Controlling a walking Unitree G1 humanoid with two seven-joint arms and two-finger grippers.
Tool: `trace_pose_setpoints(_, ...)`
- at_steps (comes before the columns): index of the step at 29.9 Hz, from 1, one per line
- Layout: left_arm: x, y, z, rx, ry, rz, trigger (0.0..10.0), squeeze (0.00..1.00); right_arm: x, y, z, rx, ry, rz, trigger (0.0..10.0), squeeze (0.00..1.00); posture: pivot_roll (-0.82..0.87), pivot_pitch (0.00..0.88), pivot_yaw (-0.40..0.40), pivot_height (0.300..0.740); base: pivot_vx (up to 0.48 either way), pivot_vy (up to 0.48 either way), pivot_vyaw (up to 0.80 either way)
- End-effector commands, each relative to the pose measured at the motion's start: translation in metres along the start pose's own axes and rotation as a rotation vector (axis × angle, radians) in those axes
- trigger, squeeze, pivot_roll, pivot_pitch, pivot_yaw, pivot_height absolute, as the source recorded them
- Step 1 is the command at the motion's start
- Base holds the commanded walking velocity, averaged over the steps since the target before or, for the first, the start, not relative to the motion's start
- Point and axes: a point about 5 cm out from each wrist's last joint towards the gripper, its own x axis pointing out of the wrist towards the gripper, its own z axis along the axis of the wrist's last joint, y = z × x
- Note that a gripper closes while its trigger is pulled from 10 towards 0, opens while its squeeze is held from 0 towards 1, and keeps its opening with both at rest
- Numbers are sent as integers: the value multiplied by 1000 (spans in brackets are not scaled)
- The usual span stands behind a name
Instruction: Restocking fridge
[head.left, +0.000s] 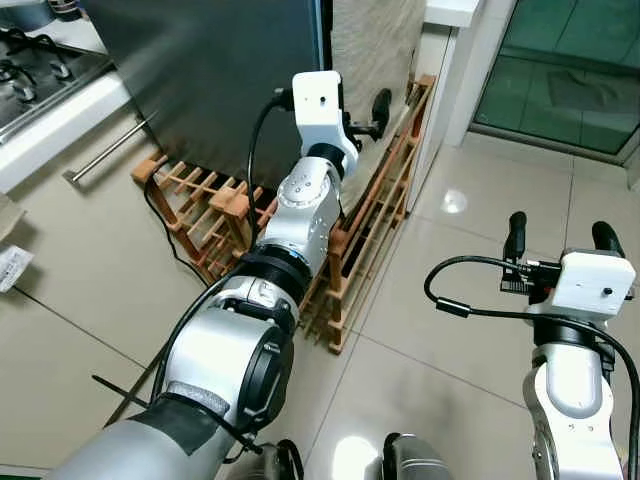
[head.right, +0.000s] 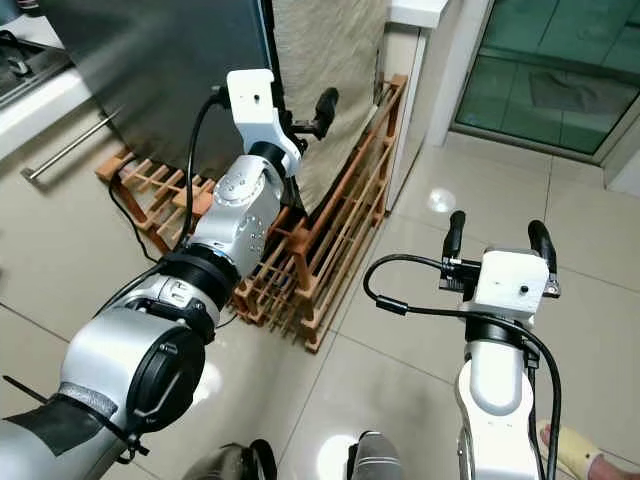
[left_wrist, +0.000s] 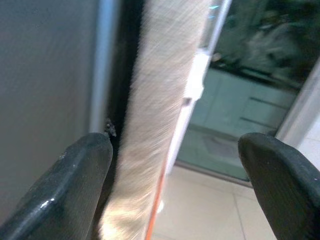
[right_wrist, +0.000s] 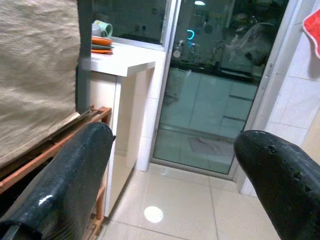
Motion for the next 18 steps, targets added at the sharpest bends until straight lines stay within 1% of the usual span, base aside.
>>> trace_pose_setpoints(1,1,5,1,-34,6,55,10000,0,-3,-2,2,-18,9,1,10000,227,-317,220,104,732,0,0,0)
trace_pose_setpoints(6,0,10,-2,-63,9,98,10000,0,-4,-3,2,-23,18,2,10000,227,-319,225,102,732,0,0,0)
trace_pose_setpoints(9,-1,8,-3,-86,11,87,10000,0,-6,-3,2,-25,20,3,10000,231,-320,227,102,732,0,0,0)
trace_pose_setpoints(11,1,-3,0,-107,-7,18,10000,0,-6,-4,3,-26,20,1,10000,227,-322,230,102,732,0,0,0)
trace_pose_setpoints(13,1,-18,1,-144,-15,-93,10000,0,-6,-4,3,-27,21,0,10000,231,-322,231,101,732,0,0,0)
trace_pose_setpoints(15,1,-23,3,-149,-29,-126,10000,0,-6,-5,4,-27,21,0,10000,231,-323,233,101,732,0,0,0)
trace_pose_setpoints(17,0,-34,4,-161,-33,-207,10000,0,-6,-5,4,-29,22,0,10000,227,-325,234,101,732,0,0,0)
trace_pose_setpoints(18,0,-34,4,-161,-33,-207,10000,0,-6,-5,4,-29,22,0,10000,227,-325,234,101,732,0,0,0)
